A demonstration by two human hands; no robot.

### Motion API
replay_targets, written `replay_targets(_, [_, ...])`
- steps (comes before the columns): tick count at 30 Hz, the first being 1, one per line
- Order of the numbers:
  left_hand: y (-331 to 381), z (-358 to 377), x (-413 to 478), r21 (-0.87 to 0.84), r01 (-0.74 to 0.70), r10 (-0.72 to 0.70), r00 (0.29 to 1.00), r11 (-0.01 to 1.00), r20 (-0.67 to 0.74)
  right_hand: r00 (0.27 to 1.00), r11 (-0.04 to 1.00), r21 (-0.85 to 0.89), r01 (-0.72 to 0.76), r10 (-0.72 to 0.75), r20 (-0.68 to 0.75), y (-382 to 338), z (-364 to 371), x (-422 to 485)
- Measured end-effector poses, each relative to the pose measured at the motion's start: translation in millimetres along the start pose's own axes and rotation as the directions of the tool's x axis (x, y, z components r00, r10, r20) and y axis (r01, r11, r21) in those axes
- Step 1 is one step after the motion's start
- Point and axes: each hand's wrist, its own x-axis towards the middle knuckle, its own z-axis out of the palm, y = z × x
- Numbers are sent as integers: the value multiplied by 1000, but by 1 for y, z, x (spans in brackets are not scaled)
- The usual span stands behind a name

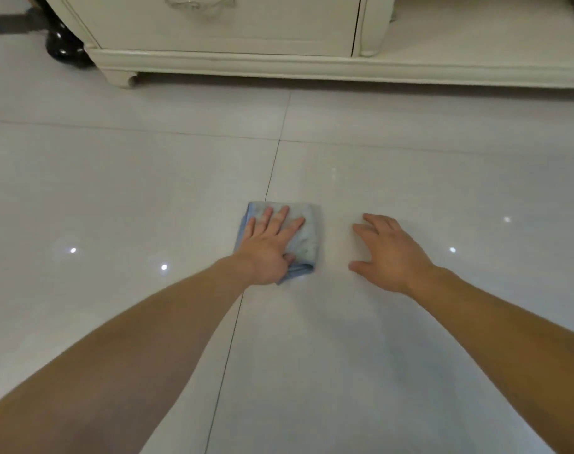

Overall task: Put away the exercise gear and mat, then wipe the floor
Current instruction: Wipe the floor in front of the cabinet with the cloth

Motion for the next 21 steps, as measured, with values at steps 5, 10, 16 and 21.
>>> replay_targets(5, [0, -15, 36, 6, 34, -34, 999, 999, 2, 992, 989, 72, -126, 124, 24, 17, -10, 18])
replay_targets(10, [-5, -32, 72, 31, 27, -28, 1000, 999, 12, 984, 979, 109, -174, 169, 53, 11, -17, 28])
replay_targets(16, [-9, -54, 138, 82, -66, 69, 997, 994, -25, 986, 983, 90, -160, 155, 64, 17, -15, 32])
replay_targets(21, [-7, -69, 162, 85, -95, 97, 995, 992, -23, 974, 973, 127, -194, 175, 147, 16, -21, 33])
